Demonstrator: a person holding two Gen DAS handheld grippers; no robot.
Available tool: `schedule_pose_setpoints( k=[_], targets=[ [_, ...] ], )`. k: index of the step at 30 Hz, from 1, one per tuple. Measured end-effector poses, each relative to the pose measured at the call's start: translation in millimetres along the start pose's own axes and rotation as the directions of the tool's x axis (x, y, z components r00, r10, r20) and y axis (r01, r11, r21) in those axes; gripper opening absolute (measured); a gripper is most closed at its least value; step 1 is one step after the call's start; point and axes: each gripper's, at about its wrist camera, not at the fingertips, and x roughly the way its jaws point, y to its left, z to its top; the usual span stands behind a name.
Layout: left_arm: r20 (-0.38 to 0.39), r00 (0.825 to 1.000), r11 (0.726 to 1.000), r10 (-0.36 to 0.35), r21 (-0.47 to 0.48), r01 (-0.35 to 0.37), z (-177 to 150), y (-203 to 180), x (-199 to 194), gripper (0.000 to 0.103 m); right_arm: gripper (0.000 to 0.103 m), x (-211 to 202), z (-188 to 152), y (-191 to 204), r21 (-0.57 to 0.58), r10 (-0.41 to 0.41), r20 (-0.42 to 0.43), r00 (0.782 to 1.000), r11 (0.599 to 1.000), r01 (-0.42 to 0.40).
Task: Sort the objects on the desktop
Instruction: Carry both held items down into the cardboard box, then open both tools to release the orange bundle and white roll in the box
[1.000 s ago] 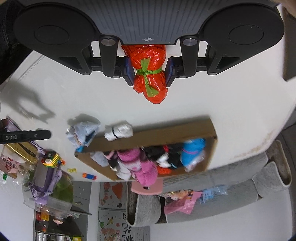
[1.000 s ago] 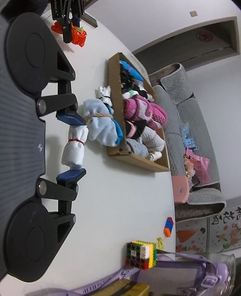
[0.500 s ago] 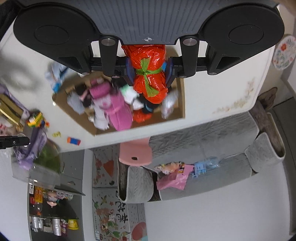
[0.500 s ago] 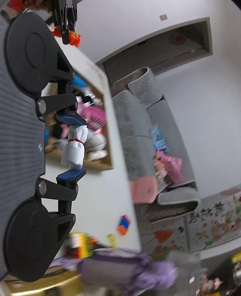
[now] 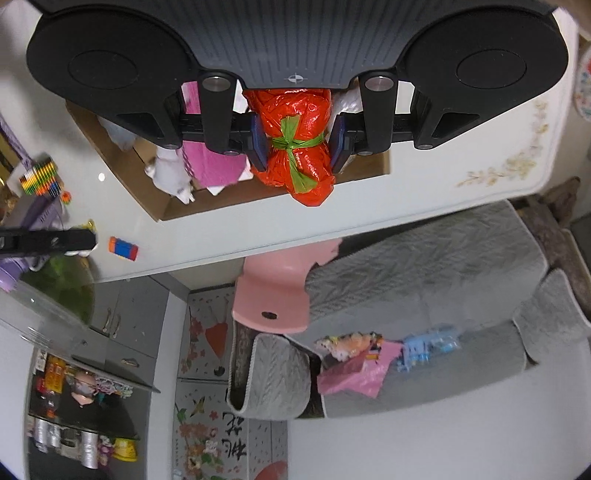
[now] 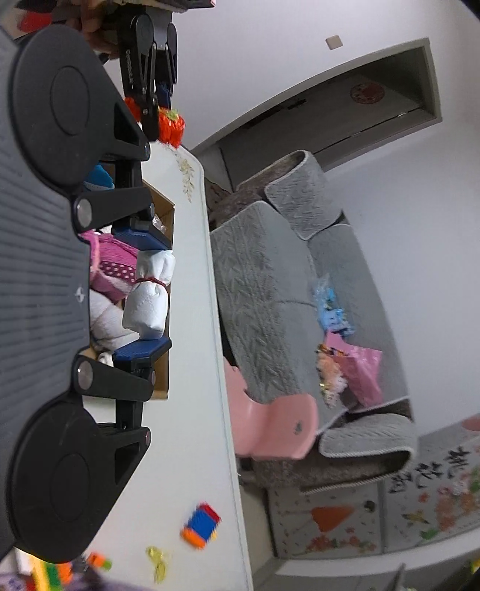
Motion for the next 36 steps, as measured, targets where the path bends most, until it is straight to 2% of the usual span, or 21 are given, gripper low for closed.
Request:
schedule_pose_setpoints(
  k=[9, 16, 19, 26, 32, 36],
  targets=[
    [-0.097, 0.995, 0.999, 0.027, 0.023, -0.025, -1.0, 12.4, 81.2, 0.041, 0.047, 78.5, 0.6, 4.9, -0.037, -0.026, -0.125, 0.992, 0.999, 0.022],
    [-0.139, 0.989, 0.999, 0.044, 0.034, -0.040, -6.3, 22.4, 110.2, 0.041, 0.047, 108.2, -4.9, 12.1, -0.090, -0.080, -0.176, 0.981, 0.994, 0.065],
    [-0.145, 0.988, 0.998, 0.052, 0.046, -0.046, -9.5, 22.2, 113.3, 0.042, 0.047, 114.7, -8.0, 12.9, -0.100, -0.101, -0.199, 0.975, 0.992, 0.082],
    [-0.125, 0.989, 0.996, 0.077, 0.046, -0.071, -4.7, 17.6, 111.5, 0.066, 0.051, 115.5, -13.2, 19.6, -0.127, -0.133, -0.209, 0.969, 0.986, 0.108],
    [-0.095, 0.992, 0.996, 0.078, 0.052, -0.074, -2.4, 10.1, 95.3, 0.072, 0.064, 108.7, -10.8, 26.5, -0.146, -0.152, -0.188, 0.970, 0.981, 0.126],
    [-0.065, 0.996, 0.997, 0.068, 0.051, -0.065, -5.1, 4.2, 74.9, 0.076, 0.066, 96.2, -6.2, 30.5, -0.158, -0.153, -0.166, 0.974, 0.979, 0.127]
  ],
)
